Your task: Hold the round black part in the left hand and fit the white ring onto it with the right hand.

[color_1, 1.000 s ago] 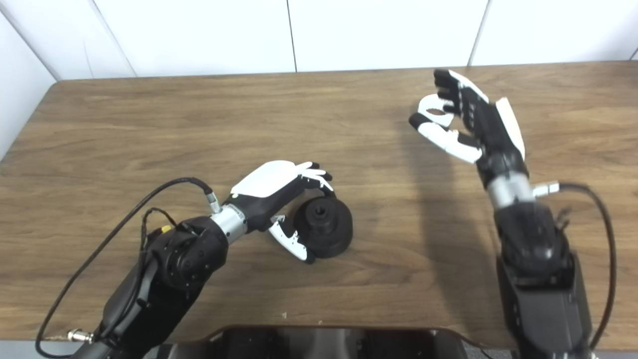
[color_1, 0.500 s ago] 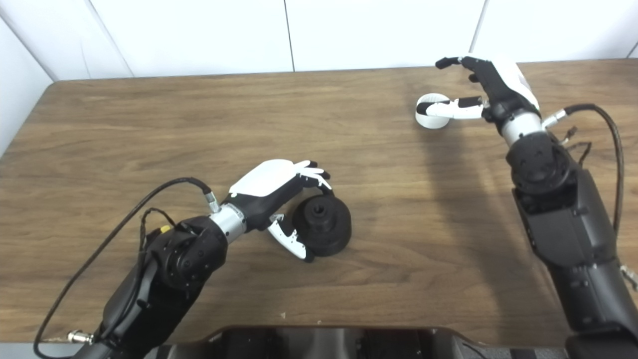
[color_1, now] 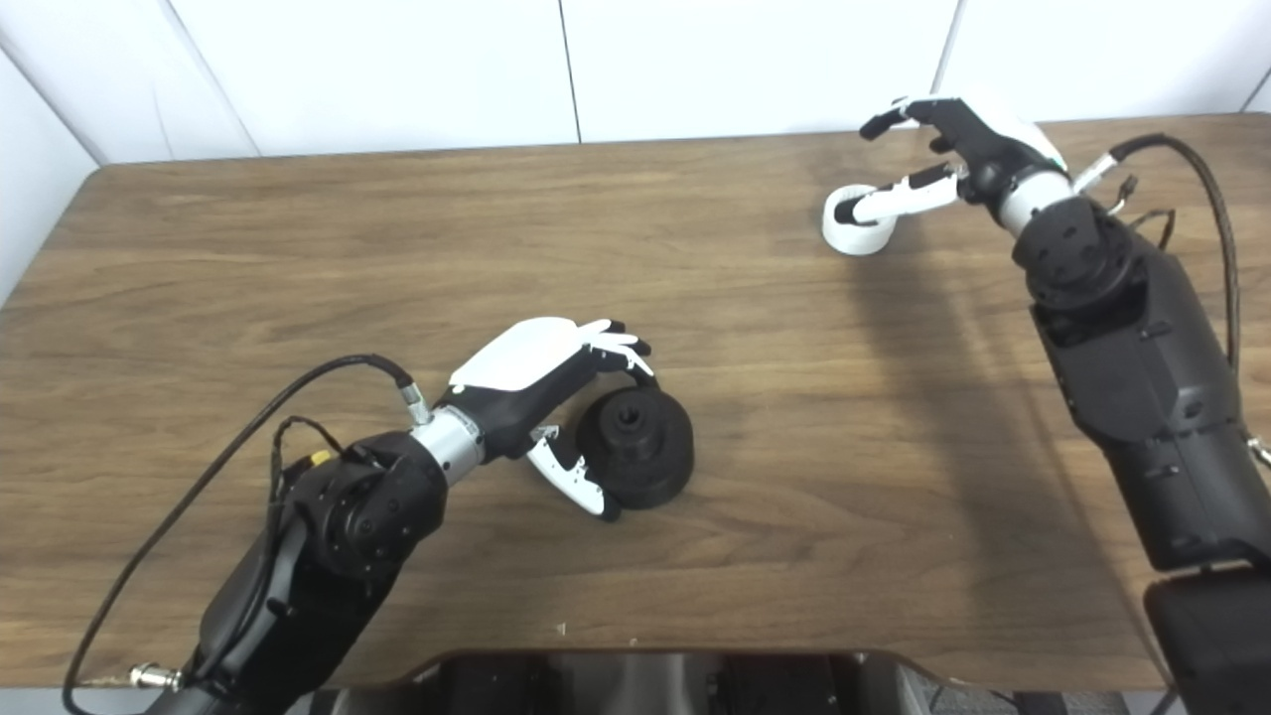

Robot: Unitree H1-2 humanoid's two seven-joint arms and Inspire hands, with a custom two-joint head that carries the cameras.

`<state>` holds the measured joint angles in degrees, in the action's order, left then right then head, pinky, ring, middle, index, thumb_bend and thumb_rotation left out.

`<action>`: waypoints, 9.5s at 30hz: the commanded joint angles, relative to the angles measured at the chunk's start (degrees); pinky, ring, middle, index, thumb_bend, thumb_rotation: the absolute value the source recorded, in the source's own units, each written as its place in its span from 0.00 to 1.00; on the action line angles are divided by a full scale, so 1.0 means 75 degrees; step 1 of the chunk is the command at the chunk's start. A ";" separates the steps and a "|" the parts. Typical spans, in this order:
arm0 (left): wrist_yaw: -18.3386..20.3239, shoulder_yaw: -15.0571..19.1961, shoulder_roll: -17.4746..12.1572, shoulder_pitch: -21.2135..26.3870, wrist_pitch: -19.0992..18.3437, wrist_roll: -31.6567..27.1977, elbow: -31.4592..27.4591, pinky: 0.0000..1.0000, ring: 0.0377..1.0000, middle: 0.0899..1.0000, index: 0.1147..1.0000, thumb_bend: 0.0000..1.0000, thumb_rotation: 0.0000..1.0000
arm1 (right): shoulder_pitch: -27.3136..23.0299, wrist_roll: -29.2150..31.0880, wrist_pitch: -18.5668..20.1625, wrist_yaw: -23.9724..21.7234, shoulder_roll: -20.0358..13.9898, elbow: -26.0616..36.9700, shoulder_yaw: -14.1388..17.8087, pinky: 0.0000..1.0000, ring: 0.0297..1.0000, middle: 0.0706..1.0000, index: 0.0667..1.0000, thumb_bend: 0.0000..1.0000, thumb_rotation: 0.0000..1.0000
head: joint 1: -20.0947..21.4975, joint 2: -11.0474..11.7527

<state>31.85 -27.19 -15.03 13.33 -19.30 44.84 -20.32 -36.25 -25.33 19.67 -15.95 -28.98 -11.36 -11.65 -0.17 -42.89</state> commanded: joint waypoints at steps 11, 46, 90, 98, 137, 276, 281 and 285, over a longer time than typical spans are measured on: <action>-0.0056 0.0112 -0.0013 0.0164 0.0132 0.0025 -0.0163 0.81 0.97 0.89 0.59 0.88 0.11 | -0.0640 -0.0081 -0.0221 -0.0060 -0.0214 -0.0313 0.0069 0.87 0.96 0.91 0.74 0.90 0.34 | 0.0025 0.0013; -0.0068 0.0091 0.0023 0.0237 0.0159 0.0066 -0.0125 0.82 0.97 0.89 0.58 0.90 0.12 | -0.0902 -0.0725 -0.0673 -0.0246 -0.0101 -0.1575 -0.0761 0.82 0.95 0.91 0.76 0.90 0.35 | -0.0116 0.0038; 0.0152 0.0155 0.0085 0.0195 0.0136 0.0053 -0.0438 0.82 0.98 0.89 0.59 0.90 0.13 | -0.0713 -0.0567 -0.1334 0.0129 0.0032 -0.1841 -0.0545 0.80 0.91 0.86 0.64 0.86 0.21 | -0.0173 0.0020; 0.0222 0.0161 0.0086 0.0219 0.0114 0.0054 -0.0475 0.83 0.98 0.89 0.59 0.90 0.16 | -0.0632 -0.0571 -0.1491 0.0238 0.0066 -0.1841 -0.0529 0.82 0.90 0.85 0.65 0.89 0.16 | -0.0186 0.0018; 0.0263 0.0153 0.0110 0.0206 0.0093 0.0062 -0.0467 0.83 0.99 0.90 0.60 0.90 0.17 | -0.0462 -0.0558 -0.2016 0.0872 0.0145 -0.1918 -0.0357 0.80 0.85 0.81 0.46 0.52 0.14 | -0.0165 0.0012; 0.0570 0.0264 0.0321 0.0389 -0.0052 0.0060 -0.0629 0.81 0.99 0.90 0.60 0.86 0.13 | 0.2193 -0.0273 -0.1205 -0.2357 0.0932 0.5089 -0.1283 0.77 0.87 0.80 0.46 0.52 0.15 | -0.0433 -0.0355; 0.0572 0.0273 0.0335 0.0405 -0.0045 0.0057 -0.0588 0.81 0.99 0.90 0.59 0.85 0.13 | 0.2239 -0.0292 -0.1271 -0.2338 0.0923 0.5023 -0.1310 0.76 0.87 0.80 0.46 0.52 0.15 | -0.0422 -0.0352; 0.0568 0.0282 0.0347 0.0413 -0.0022 0.0069 -0.0554 0.81 0.98 0.90 0.59 0.85 0.14 | 0.2257 -0.0341 -0.1314 -0.2384 0.0901 0.5009 -0.1351 0.76 0.87 0.80 0.46 0.52 0.15 | -0.0426 -0.0356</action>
<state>37.87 -25.82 -13.13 13.92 -20.20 45.18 -22.22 -18.67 -27.67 10.92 -33.83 -21.64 26.36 -21.83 -3.34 -45.53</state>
